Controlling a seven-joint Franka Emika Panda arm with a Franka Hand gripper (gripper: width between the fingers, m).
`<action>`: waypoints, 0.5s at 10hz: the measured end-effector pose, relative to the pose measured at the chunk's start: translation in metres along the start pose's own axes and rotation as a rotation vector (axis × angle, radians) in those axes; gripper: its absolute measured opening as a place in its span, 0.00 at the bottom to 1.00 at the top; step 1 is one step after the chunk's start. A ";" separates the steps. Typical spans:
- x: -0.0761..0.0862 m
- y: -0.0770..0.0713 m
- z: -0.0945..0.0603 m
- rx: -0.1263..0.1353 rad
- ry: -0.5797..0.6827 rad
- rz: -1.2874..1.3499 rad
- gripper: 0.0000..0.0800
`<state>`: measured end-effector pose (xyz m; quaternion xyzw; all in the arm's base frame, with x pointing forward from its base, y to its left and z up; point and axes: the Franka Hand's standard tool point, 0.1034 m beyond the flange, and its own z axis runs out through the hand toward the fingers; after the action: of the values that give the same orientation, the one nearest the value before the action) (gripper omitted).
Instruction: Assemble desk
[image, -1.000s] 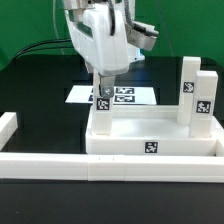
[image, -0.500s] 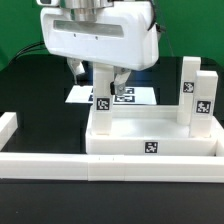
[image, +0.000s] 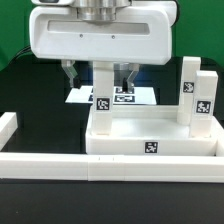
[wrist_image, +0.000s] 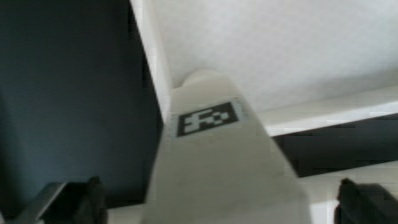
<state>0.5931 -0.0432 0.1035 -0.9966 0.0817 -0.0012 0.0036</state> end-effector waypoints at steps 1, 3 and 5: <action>0.000 0.001 0.000 -0.008 0.000 -0.102 0.81; 0.000 0.003 0.001 -0.009 0.001 -0.236 0.78; 0.000 0.006 0.001 -0.008 -0.003 -0.259 0.53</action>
Offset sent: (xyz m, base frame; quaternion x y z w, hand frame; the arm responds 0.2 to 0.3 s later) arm 0.0031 -0.0038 -0.0024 0.0128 -0.0194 -0.1406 0.9898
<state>0.5919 -0.0488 0.1026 -0.9989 -0.0477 0.0002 -0.0005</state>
